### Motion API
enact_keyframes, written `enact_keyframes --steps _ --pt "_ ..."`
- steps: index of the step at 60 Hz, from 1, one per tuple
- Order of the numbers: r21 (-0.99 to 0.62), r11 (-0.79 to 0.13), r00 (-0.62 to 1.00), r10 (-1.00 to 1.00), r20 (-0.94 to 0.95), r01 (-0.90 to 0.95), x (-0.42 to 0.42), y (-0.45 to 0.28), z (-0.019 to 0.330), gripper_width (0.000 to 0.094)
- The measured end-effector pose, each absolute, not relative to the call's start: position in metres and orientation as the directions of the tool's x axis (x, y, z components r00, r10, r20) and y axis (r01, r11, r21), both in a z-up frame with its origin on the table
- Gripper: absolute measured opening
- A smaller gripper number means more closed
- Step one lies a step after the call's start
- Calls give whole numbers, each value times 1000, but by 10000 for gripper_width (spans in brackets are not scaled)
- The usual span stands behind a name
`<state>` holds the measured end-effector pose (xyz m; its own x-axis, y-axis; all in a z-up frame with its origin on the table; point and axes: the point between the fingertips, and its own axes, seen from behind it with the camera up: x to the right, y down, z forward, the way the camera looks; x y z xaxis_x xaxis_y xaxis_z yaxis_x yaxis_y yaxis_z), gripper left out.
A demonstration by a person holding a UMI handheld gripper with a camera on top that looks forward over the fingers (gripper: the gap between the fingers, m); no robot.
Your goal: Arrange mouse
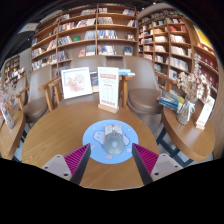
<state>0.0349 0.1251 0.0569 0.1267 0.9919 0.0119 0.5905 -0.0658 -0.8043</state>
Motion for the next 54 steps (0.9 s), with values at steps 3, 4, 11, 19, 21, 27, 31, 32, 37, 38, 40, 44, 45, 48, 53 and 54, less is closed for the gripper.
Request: enact_keyframes --steps 3,4,11,19,21,27,31,32,37,38,40,44,45,48,53,54 --pt "-815 -65 125 992 9 575 59 114 70 853" --pt "-817 -64 124 992 10 573 69 114 73 852" --pt "-829 -53 104 995 6 557 132 100 94 852" --pt "-839 -34 93 995 20 544 193 88 107 852" --pt "-841 -26 90 996 27 540 208 88 110 851" --pt "-850 4 80 995 55 526 239 81 114 850" --pt "-850 9 77 995 59 527 256 78 115 853" --pt "-850 8 77 995 56 527 259 77 115 853" --pt "-850 6 60 997 44 527 273 70 114 851" --pt "-849 2 58 998 38 528 276 69 114 852" --pt "-848 -1 53 998 32 529 280 66 113 851" --pt "-854 10 49 998 42 521 285 67 115 851" --pt "-855 13 51 998 47 519 286 68 116 851" --pt "-857 36 55 996 75 514 288 72 114 852" --pt "-862 60 51 994 99 503 290 70 115 851" --pt "-863 59 48 994 96 502 290 69 115 852"
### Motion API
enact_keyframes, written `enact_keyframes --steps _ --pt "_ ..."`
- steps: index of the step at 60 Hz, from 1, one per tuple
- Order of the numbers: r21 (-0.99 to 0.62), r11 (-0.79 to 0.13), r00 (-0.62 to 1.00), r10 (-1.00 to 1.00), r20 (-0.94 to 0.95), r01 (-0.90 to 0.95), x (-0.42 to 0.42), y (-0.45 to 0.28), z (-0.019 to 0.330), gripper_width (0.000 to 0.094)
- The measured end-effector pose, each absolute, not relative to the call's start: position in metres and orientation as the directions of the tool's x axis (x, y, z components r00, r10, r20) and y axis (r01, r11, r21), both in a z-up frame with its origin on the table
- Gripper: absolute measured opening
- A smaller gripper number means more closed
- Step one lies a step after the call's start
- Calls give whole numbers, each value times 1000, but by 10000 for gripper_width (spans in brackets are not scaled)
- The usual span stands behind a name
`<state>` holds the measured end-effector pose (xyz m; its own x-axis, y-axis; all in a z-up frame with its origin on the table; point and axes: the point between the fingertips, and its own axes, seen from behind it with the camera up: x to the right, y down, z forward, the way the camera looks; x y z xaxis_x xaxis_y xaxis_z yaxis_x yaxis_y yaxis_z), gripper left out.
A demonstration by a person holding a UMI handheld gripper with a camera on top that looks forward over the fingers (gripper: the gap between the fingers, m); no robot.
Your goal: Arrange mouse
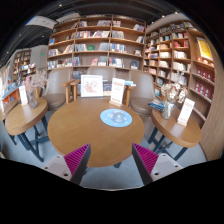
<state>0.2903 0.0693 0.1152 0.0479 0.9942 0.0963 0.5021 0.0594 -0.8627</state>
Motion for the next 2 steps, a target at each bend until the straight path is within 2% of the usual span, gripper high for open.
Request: enact_keyframes --steps 2 --pt "-865 53 42 996 85 500 292 67 115 850"
